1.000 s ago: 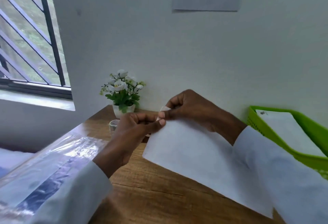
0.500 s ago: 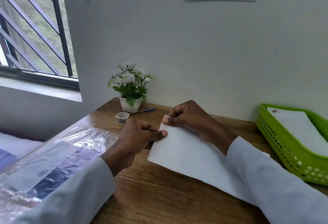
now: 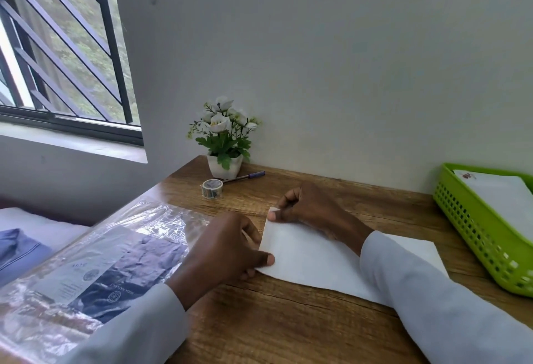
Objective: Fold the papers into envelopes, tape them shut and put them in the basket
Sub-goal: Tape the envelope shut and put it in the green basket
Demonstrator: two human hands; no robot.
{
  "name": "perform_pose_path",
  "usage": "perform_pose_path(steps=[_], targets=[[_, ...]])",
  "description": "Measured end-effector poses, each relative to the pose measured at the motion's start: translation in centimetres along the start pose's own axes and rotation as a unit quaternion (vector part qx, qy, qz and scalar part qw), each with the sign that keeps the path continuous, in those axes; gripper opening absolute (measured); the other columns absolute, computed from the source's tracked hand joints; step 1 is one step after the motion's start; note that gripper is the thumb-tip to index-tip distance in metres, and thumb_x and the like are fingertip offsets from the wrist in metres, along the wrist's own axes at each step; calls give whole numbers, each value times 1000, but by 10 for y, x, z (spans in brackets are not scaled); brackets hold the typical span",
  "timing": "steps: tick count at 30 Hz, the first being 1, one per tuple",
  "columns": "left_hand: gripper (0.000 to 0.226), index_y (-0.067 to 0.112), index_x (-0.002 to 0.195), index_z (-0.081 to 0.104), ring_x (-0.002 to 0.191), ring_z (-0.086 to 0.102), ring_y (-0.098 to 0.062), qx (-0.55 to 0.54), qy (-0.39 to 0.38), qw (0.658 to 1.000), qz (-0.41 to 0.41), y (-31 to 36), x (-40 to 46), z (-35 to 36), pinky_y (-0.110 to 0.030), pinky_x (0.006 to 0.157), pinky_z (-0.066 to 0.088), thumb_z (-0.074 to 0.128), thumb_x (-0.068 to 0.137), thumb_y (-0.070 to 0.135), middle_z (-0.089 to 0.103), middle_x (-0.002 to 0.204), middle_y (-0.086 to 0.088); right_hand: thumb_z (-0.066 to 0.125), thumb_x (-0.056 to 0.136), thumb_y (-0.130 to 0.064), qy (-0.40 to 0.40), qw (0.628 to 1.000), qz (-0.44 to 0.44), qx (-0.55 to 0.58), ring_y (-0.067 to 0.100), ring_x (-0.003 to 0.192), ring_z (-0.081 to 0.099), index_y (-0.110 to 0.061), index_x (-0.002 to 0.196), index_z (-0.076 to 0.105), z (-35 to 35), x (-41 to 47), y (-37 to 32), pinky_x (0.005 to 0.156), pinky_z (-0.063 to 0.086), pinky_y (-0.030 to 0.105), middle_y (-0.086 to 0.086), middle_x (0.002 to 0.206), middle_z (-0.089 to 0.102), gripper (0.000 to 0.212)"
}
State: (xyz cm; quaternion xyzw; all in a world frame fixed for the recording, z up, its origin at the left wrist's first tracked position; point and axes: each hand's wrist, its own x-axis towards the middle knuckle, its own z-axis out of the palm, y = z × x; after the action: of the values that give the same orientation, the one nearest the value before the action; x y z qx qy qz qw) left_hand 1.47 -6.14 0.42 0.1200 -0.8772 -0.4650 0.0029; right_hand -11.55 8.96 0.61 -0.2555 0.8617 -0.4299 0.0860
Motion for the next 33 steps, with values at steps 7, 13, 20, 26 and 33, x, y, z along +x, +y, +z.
perform_pose_path(steps=[7, 13, 20, 26, 33], targets=[[25, 23, 84, 70, 43, 62, 0, 180, -32, 979, 88, -5, -2, -9, -16, 41, 48, 85, 71, 39, 68, 65, 5, 82, 61, -57, -4, 991, -37, -126, 1, 63, 62, -24, 81, 72, 12, -1, 10, 57, 48, 25, -12, 68, 70, 40], [12, 17, 74, 76, 47, 67, -9, 97, -94, 986, 94, -2, 15, -44, -18, 45, 50, 78, 81, 27, 72, 59, 0, 79, 74, -49, -38, 991, -71, -110, 1, 65, 62, -19, 83, 75, -1, 18, -11, 58, 49, 21, -9, 73, 73, 32], [9, 16, 75, 76, 55, 66, -21, 33, 166, 969, 179, -22, 75, -91, -26, 51, 57, 77, 82, 10, 71, 65, -1, 78, 81, -30, 2, 989, -117, -85, 3, 61, 56, -16, 86, 77, 24, 59, -38, 54, 39, 15, -9, 70, 67, 14], [24, 13, 97, 74, 90, 67, -23, 7, 271, 955, 117, -63, 99, -87, -42, 83, 59, 67, 82, -5, 72, 98, -4, 79, 78, -17, 60, 978, -192, -56, -7, 67, 59, -20, 90, 77, 68, 77, -38, 56, 40, 6, -17, 74, 64, 13], [23, 19, 95, 76, 84, 66, -16, -10, 219, 972, 82, -69, 105, -80, -27, 74, 51, 66, 83, 2, 74, 95, 0, 77, 80, -16, 65, 971, -213, -83, -10, 82, 54, -20, 107, 74, 93, 93, -34, 65, 37, -1, -7, 104, 70, 27]])
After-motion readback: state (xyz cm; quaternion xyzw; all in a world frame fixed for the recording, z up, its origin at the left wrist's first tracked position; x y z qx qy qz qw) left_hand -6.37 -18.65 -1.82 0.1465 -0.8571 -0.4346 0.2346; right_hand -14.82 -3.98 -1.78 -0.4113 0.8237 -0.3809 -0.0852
